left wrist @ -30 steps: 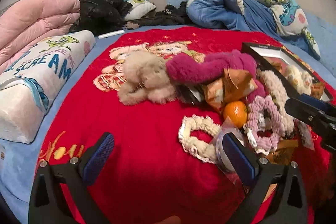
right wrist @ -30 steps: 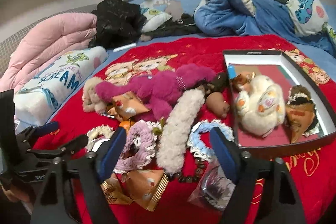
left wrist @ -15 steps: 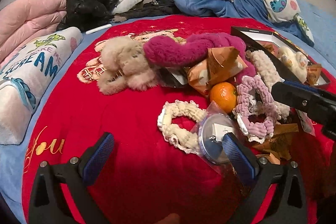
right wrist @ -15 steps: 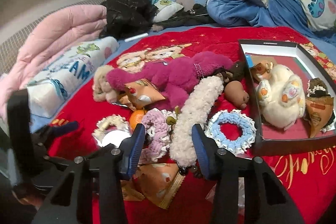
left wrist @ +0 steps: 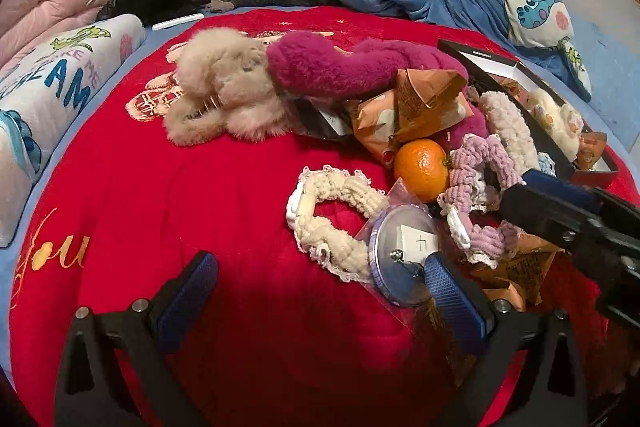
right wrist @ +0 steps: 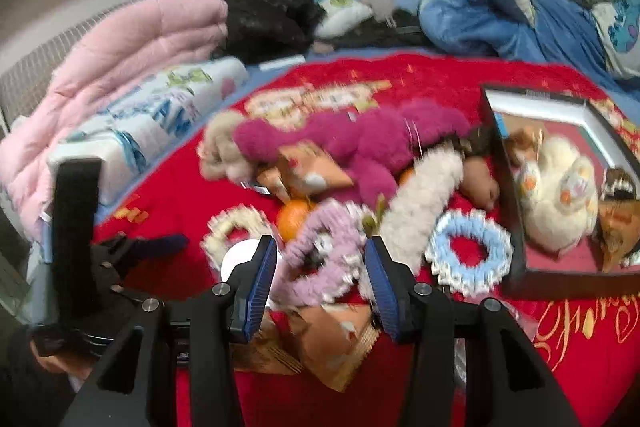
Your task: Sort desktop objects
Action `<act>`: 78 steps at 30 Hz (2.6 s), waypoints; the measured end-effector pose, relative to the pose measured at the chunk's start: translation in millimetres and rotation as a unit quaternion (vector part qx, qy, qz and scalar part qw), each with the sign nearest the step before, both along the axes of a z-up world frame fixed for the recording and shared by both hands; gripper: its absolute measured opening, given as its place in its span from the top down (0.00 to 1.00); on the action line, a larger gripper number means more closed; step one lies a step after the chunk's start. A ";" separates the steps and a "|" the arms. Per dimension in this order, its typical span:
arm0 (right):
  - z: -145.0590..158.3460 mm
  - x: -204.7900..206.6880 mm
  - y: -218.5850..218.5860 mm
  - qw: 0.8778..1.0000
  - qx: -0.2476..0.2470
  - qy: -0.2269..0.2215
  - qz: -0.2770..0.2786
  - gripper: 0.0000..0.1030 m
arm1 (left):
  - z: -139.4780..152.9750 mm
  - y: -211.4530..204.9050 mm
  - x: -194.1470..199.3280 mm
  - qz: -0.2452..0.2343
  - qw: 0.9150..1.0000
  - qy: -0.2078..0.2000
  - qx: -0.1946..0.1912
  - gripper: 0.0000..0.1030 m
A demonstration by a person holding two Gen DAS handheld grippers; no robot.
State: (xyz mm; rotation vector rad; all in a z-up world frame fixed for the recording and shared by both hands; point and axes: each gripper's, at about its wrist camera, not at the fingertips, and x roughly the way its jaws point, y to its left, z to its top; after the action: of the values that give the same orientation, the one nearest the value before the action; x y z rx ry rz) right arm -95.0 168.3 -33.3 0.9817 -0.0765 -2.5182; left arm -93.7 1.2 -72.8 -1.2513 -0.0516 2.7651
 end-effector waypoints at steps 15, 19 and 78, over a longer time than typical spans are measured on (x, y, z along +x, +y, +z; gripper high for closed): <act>-19.3 -11.2 4.2 0.998 -0.031 -0.055 0.002 0.84 | 7.7 21.8 11.6 -0.067 0.997 0.025 0.005 0.57; -14.9 -8.4 6.1 0.998 -0.037 -0.049 0.004 0.85 | 12.9 21.5 16.3 -0.065 0.997 0.043 0.006 0.74; -18.5 -8.9 7.9 0.996 -0.053 -0.065 0.007 0.68 | 44.1 -7.3 42.5 -0.029 0.994 0.106 0.001 0.95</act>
State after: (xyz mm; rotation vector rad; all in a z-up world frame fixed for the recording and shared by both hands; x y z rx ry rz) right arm -103.9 176.2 -51.8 1.0981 -0.2393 -2.4079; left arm -51.2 -6.2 -28.7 -0.9364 -0.0006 2.8283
